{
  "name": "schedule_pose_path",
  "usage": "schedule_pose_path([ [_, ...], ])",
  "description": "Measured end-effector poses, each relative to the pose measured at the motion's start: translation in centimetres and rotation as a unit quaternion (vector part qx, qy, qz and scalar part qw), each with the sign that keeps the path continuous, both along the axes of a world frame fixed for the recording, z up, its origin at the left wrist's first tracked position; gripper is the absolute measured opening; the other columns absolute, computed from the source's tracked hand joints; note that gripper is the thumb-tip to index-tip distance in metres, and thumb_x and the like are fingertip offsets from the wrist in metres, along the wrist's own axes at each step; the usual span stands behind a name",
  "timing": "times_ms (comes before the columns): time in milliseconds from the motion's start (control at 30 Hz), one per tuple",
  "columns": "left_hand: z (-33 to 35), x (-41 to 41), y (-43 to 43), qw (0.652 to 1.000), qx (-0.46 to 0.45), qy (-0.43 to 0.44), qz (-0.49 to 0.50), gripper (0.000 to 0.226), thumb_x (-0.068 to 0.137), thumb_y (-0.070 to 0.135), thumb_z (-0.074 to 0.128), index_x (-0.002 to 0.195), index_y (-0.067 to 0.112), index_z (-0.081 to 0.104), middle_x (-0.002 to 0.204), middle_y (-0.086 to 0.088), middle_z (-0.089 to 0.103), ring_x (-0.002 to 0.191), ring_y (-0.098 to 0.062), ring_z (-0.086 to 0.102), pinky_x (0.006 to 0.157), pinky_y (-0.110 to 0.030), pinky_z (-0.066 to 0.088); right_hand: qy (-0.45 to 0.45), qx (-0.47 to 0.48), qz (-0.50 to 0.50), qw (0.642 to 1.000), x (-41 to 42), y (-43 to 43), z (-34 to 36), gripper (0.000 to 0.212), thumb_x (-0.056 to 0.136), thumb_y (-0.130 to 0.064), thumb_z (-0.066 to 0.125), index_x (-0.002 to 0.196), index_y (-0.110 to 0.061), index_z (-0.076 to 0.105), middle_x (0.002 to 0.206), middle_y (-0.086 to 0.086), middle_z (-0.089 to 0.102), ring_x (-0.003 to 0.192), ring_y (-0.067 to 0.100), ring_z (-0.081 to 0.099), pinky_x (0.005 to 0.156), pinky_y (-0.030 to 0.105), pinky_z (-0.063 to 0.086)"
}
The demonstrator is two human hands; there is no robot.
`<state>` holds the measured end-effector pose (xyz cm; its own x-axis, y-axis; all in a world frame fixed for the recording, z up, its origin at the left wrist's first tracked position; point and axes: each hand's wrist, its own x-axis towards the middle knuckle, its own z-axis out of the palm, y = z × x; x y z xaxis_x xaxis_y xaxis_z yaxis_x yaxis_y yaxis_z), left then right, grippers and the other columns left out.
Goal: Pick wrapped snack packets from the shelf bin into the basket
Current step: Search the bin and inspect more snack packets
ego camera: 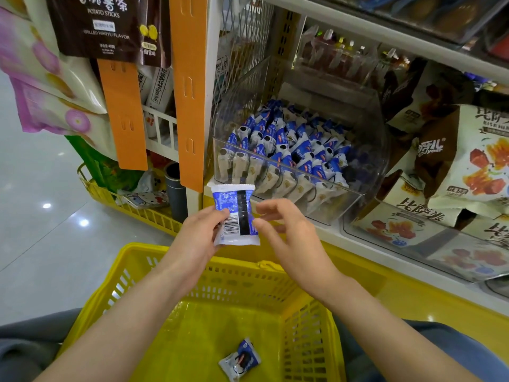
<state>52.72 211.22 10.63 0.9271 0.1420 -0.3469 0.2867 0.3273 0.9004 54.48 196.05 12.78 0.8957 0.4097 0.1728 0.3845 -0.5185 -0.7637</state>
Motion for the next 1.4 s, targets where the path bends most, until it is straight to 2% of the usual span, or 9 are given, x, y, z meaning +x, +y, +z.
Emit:
schedule_pose_path([
  [200, -0.6, -0.5, -1.0, 0.99, 0.107, -0.08, -0.042, 0.017, 0.092, 0.016, 0.053, 0.105, 0.027, 0.053, 0.089, 0.007, 0.071, 0.079, -0.001, 0.067, 0.068, -0.015, 0.05, 0.282, 0.141, -0.023, 0.949, 0.3, 0.3, 0.7, 0.025, 0.097, -0.019, 0.043, 0.11, -0.007, 0.061, 0.108, 0.01, 0.068, 0.092, 0.016, 0.067, 0.079, 0.028, 0.055],
  [300, -0.9, -0.9, -1.1, 0.954, 0.268, -0.131, -0.016, 0.029, 0.089, 0.019, 0.058, 0.105, 0.037, 0.041, 0.097, 0.018, 0.056, 0.08, 0.006, 0.056, 0.062, -0.004, 0.042, 0.26, 0.148, -0.038, 0.954, 0.2, 0.5, 0.5, 0.021, 0.095, -0.016, 0.049, 0.107, -0.005, 0.061, 0.11, 0.014, 0.066, 0.086, 0.016, 0.065, 0.068, 0.018, 0.054],
  [400, -0.7, -1.3, -1.4, 0.955, 0.263, -0.129, -0.043, 0.045, 0.084, 0.029, 0.062, 0.124, 0.03, 0.041, 0.106, 0.018, 0.055, 0.092, 0.006, 0.056, 0.075, -0.012, 0.047, 0.218, 0.124, -0.049, 0.967, 0.2, 0.6, 0.2, 0.007, 0.092, -0.018, 0.054, 0.097, -0.015, 0.059, 0.104, 0.009, 0.067, 0.073, 0.008, 0.061, 0.054, 0.01, 0.045],
  [600, -1.1, -1.3, -1.1, 0.944, 0.277, -0.152, -0.094, 0.048, 0.084, 0.012, 0.063, 0.108, 0.049, 0.044, 0.095, 0.027, 0.059, 0.08, 0.006, 0.063, 0.065, -0.012, 0.05, 0.198, 0.119, -0.038, 0.972, 0.3, 0.6, -0.4, 0.014, 0.089, -0.017, 0.058, 0.102, -0.012, 0.057, 0.104, 0.01, 0.068, 0.089, 0.021, 0.065, 0.075, 0.031, 0.054],
  [767, -0.9, -1.4, -1.0, 0.958, 0.248, -0.11, -0.095, 0.049, 0.09, 0.002, 0.045, 0.114, 0.045, 0.046, 0.105, 0.013, 0.064, 0.095, -0.041, 0.061, 0.084, -0.057, 0.049, 0.178, 0.119, -0.019, 0.977, 0.3, 0.6, -0.9, 0.012, 0.088, -0.016, 0.06, 0.092, -0.026, 0.055, 0.099, 0.004, 0.07, 0.085, 0.015, 0.068, 0.075, 0.029, 0.056],
  [933, -1.4, -1.6, -0.9, 0.924, 0.353, -0.137, -0.046, 0.029, 0.094, 0.012, 0.044, 0.118, 0.027, 0.039, 0.114, 0.005, 0.062, 0.08, -0.018, 0.066, 0.068, -0.023, 0.052, 0.15, 0.106, -0.012, 0.983, 0.2, 1.0, -1.4, 0.015, 0.089, -0.017, 0.059, 0.095, -0.029, 0.054, 0.103, 0.0, 0.068, 0.093, 0.017, 0.066, 0.085, 0.042, 0.053],
  [1133, -1.1, -2.0, -0.7, 0.845, 0.5, -0.188, -0.017, 0.029, 0.096, 0.024, 0.041, 0.124, 0.023, 0.049, 0.099, 0.001, 0.066, 0.078, -0.013, 0.062, 0.066, -0.028, 0.051, 0.124, 0.085, -0.006, 0.989, -0.1, 1.1, -1.7, 0.014, 0.09, -0.02, 0.058, 0.101, -0.023, 0.05, 0.108, -0.001, 0.065, 0.092, 0.014, 0.065, 0.08, 0.04, 0.056],
  [1233, -1.5, -1.9, -0.6, 0.86, 0.482, -0.168, -0.015, 0.027, 0.097, 0.019, 0.039, 0.121, 0.023, 0.05, 0.09, 0.002, 0.064, 0.068, -0.006, 0.058, 0.053, -0.018, 0.045, 0.113, 0.058, 0.002, 0.992, -0.2, 1.2, -1.8, 0.02, 0.09, -0.024, 0.058, 0.108, -0.022, 0.049, 0.109, -0.005, 0.063, 0.093, 0.01, 0.064, 0.08, 0.037, 0.056],
  [1400, -1.2, -1.0, -0.5, 0.941, 0.317, -0.119, -0.013, 0.031, 0.098, 0.012, 0.036, 0.095, 0.03, 0.061, 0.083, -0.001, 0.066, 0.077, -0.018, 0.065, 0.065, -0.032, 0.056, 0.186, 0.126, 0.011, 0.974, 0.2, 1.6, -1.4, 0.012, 0.095, -0.026, 0.048, 0.107, -0.027, 0.05, 0.108, -0.003, 0.062, 0.095, 0.013, 0.063, 0.084, 0.038, 0.055],
])
